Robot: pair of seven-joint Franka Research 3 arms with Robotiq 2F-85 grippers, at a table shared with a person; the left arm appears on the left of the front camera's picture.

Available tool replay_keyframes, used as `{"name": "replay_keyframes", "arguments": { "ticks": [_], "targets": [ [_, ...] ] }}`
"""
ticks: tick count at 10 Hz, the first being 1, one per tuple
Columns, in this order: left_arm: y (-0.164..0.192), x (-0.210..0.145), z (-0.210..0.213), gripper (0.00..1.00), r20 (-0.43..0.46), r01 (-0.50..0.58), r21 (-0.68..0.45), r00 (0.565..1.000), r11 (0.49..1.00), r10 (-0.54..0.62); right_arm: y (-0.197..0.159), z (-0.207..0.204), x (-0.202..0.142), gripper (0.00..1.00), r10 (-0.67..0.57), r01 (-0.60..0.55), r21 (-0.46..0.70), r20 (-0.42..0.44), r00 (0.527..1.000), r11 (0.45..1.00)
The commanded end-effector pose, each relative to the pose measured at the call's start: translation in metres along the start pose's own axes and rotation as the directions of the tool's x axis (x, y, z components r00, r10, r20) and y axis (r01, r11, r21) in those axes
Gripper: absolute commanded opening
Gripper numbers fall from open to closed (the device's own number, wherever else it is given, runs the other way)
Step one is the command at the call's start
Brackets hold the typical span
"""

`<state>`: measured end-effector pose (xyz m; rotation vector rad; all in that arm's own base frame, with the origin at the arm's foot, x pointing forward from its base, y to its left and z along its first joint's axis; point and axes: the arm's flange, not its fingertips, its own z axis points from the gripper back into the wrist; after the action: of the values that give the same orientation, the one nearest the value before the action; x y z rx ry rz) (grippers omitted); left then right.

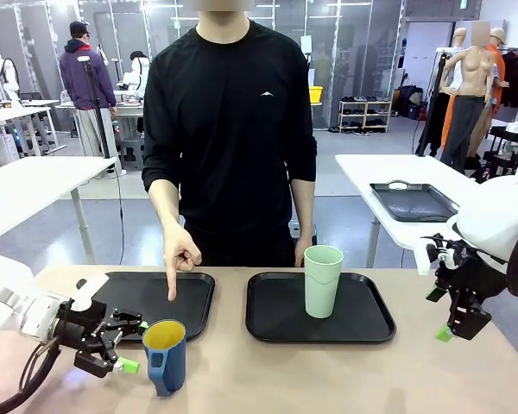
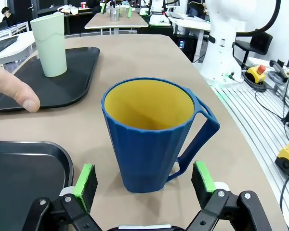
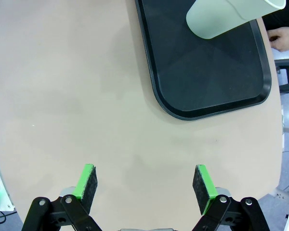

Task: Sort and store the cups by type.
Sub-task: Pick up the Handle plastic cup and place it into the empty Flat Tray.

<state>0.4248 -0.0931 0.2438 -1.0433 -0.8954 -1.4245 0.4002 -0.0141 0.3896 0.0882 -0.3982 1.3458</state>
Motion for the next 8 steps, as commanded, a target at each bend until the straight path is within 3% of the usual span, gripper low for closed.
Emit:
{"name": "replay_keyframes", "arguments": {
  "ticks": [1, 8],
  "targets": [
    [0.012, 0.000, -0.010, 1.00, 0.036, -0.015, -0.002, 0.999, 1.000, 0.015, 0.000, -0.002, 0.001, 1.00, -0.009, 0.009, -0.007, -0.012, 1.000, 1.000],
    [0.018, -0.016, -0.035, 1.00, 0.122, 0.005, -0.068, 0.992, 0.998, 0.003, 0.000, -0.002, 0.001, 1.00, -0.009, 0.009, -0.007, -0.012, 1.000, 1.000]
  ]
}}
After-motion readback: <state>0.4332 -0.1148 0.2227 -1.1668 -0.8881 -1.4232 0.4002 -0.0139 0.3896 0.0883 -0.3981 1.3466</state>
